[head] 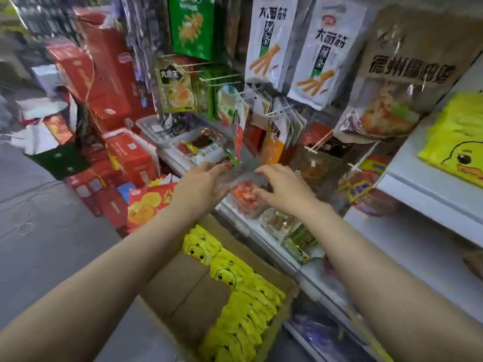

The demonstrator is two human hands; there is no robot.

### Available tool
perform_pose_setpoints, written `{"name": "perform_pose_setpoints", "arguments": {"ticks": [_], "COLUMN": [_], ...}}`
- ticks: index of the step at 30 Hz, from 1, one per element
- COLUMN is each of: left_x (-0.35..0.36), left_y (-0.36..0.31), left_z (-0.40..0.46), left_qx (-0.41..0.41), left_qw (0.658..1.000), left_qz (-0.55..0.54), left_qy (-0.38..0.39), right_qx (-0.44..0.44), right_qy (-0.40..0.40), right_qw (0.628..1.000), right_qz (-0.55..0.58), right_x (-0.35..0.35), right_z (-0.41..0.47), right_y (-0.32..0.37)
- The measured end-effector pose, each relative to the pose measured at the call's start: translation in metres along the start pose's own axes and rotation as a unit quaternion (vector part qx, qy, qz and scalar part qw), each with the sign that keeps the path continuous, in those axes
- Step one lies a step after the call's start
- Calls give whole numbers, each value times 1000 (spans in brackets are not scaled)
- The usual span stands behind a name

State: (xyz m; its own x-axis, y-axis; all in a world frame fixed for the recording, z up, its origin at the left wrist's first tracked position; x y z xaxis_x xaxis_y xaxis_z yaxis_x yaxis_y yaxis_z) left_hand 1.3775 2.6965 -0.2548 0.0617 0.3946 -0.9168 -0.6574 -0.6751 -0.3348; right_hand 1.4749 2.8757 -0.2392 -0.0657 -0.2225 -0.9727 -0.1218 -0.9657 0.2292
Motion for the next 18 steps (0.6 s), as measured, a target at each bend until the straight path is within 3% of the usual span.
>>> {"name": "perform_pose_setpoints", "arguments": {"ticks": [8, 14, 18], "left_x": [104, 227, 287], "left_y": [113, 185, 219], "left_z": [37, 11, -4], "left_qx": [-22, -50, -87], "left_qw": [984, 946, 927], "left_qz": [-36, -69, -73], "left_qy": [171, 313, 357], "right_qx": [104, 171, 231], "right_qy": [110, 236, 282], "right_qw": [985, 947, 918], "right_qz": [83, 138, 157], "right_x": [145, 275, 343], "right_z": [45, 28, 16], "right_y": [9, -3, -14]}}
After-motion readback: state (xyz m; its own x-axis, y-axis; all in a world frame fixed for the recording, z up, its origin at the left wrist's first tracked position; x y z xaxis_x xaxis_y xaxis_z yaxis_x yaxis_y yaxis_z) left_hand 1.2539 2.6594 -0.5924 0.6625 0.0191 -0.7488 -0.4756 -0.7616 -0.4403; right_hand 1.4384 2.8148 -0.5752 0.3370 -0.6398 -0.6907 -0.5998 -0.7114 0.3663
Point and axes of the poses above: each hand's wrist, its own z-axis towards the middle knuckle, its own x-axis out of the palm, y = z × x, the point moved 3 cm from there along z, towards the middle knuckle, and after that the axes turned 6 degrees about -x, right-handed, at the moved point
